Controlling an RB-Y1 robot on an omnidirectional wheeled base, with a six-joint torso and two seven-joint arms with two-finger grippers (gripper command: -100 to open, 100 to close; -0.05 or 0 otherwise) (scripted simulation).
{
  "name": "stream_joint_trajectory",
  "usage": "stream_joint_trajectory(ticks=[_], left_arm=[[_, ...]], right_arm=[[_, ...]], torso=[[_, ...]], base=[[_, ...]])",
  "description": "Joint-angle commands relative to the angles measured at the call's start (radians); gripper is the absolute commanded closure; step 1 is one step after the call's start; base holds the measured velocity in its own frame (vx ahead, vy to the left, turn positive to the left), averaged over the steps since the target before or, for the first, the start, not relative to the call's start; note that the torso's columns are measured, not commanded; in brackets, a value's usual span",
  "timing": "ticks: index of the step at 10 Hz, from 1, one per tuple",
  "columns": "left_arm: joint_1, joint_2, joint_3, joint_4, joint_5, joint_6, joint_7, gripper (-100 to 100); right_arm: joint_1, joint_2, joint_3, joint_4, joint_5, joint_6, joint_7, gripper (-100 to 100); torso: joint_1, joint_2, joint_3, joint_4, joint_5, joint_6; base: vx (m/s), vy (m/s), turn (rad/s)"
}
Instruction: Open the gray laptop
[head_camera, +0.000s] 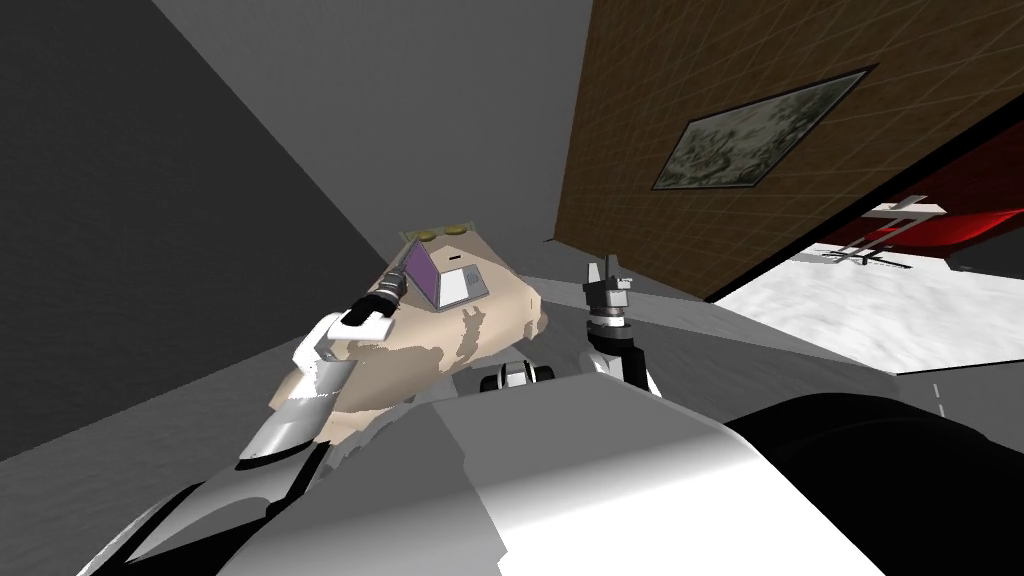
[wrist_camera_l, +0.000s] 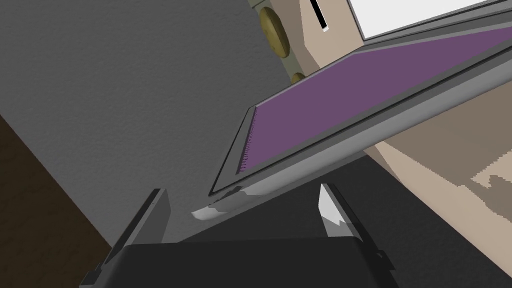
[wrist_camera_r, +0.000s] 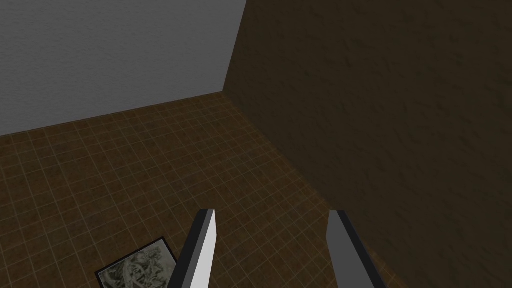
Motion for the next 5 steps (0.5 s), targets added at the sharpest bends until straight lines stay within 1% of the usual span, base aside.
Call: stream_joint_trajectory(ticks=[1,2,3,4,5], left_arm=[[-0.033,0.039,0.003,0.028,0.005,0.051,0.016,-100],[-0.05,0.064,0.005,0.044,0.009,0.075,0.025,-100],[-0.056,0.073,0.006,0.05,0.011,0.084,0.028,-100],[-0.048,0.064,0.005,0.048,0.009,0.07,0.024,-100],[-0.049,0.065,0.006,0.048,0.009,0.073,0.025,-100]], right_arm=[[0.0,0.0,0.0,0.0,0.0,0.0,0.0,0],[0.0,0.0,0.0,0.0,0.0,0.0,0.0,0],[0.0,0.0,0.0,0.0,0.0,0.0,0.0,0],[0.0,0.0,0.0,0.0,0.0,0.0,0.0,0],[0.0,0.0,0.0,0.0,0.0,0.0,0.0,0]], torso=[[0.0,0.0,0.0,0.0,0.0,0.0],[0.0,0.0,0.0,0.0,0.0,0.0],[0.0,0.0,0.0,0.0,0.0,0.0],[0.0,0.0,0.0,0.0,0.0,0.0],[0.001,0.0,0.0,0.0,0.0,0.0]], base=[[0.01,-0.013,-0.045],[0.008,-0.013,-0.056],[0.008,-0.009,-0.042],[0.0,0.0,0.0],[0.0,0.0,0.0]])
